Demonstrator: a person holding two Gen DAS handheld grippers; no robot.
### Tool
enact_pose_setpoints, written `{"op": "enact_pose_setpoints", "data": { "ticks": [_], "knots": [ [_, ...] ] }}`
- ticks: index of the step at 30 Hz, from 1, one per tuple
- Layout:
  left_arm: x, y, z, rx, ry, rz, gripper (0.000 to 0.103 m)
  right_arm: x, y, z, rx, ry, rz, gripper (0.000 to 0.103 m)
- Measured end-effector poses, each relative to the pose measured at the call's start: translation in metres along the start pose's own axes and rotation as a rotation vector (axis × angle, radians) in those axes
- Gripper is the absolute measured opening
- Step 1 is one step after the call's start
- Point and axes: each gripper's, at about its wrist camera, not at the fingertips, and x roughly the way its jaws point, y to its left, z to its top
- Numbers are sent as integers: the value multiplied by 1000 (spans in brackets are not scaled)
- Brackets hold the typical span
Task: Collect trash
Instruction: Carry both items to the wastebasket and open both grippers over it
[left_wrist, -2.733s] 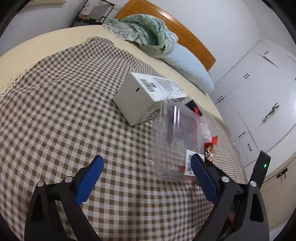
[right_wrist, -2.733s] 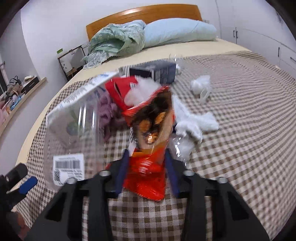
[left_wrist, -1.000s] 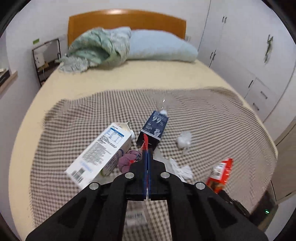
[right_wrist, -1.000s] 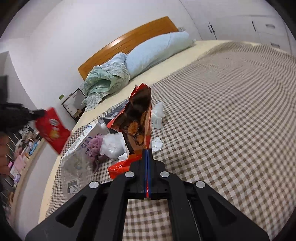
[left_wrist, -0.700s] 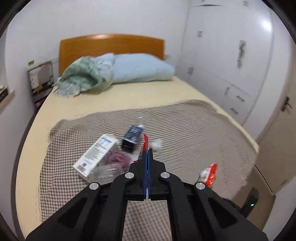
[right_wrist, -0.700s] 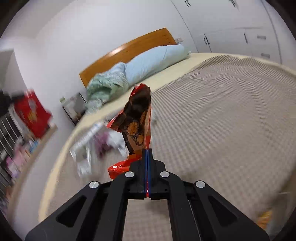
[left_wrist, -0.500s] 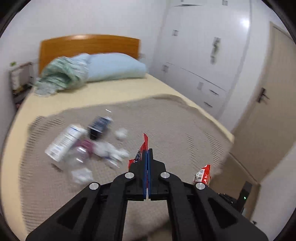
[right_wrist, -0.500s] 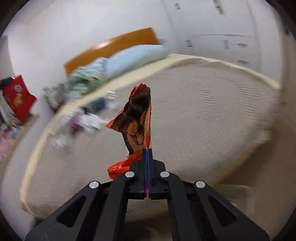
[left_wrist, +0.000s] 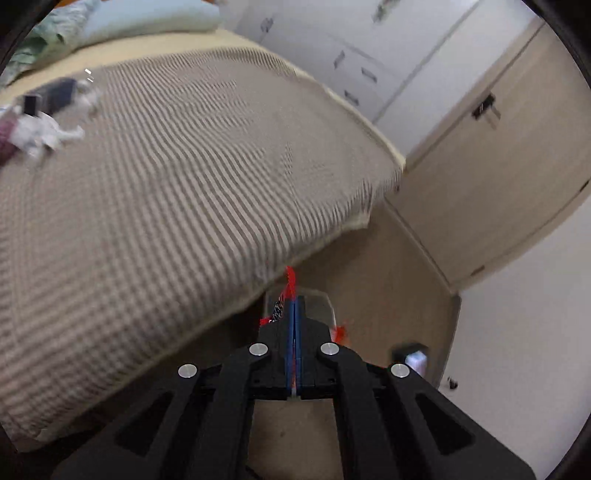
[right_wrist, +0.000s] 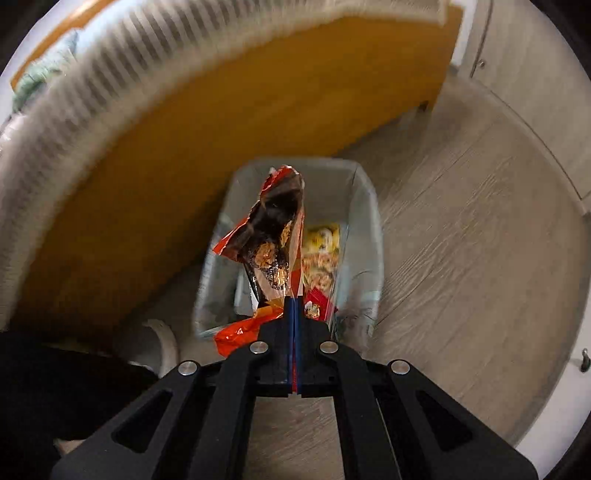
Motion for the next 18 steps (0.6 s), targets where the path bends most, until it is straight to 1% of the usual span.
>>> {"op": "enact_pose_setpoints", "data": {
  "ticks": [4,6,8,11,12,13,14,15,16,17,18],
  "knots": [
    [45,-9,-11,67,66,43,0,100,13,12,-8,150,10,1],
    [59,-10,-15,88,83,61,0,146,21,10,2,231,15,1],
    [76,-10,-17,98,108,62,0,191,24,1,23,331,19,1],
    [102,-18,-20,126,144,61,0,226,24,-14,52,436,24,1],
    [109,-22,-21,138,150,61,0,228,23,-16,63,445,34,1],
    [116,-26,-24,148,155,59,0,225,21,-18,71,433,55,1],
    [123,-32,-25,162,163,48,0,217,18,-18,71,410,74,11],
    [130,-39,-27,173,168,35,0,205,15,-18,68,381,93,48],
    [137,-43,-27,182,173,24,0,194,11,-19,66,350,103,68],
    [148,-51,-30,193,187,7,0,176,7,-19,61,289,104,78],
    [154,-58,-32,200,198,-4,0,162,3,-19,58,243,105,78]
  ]
}}
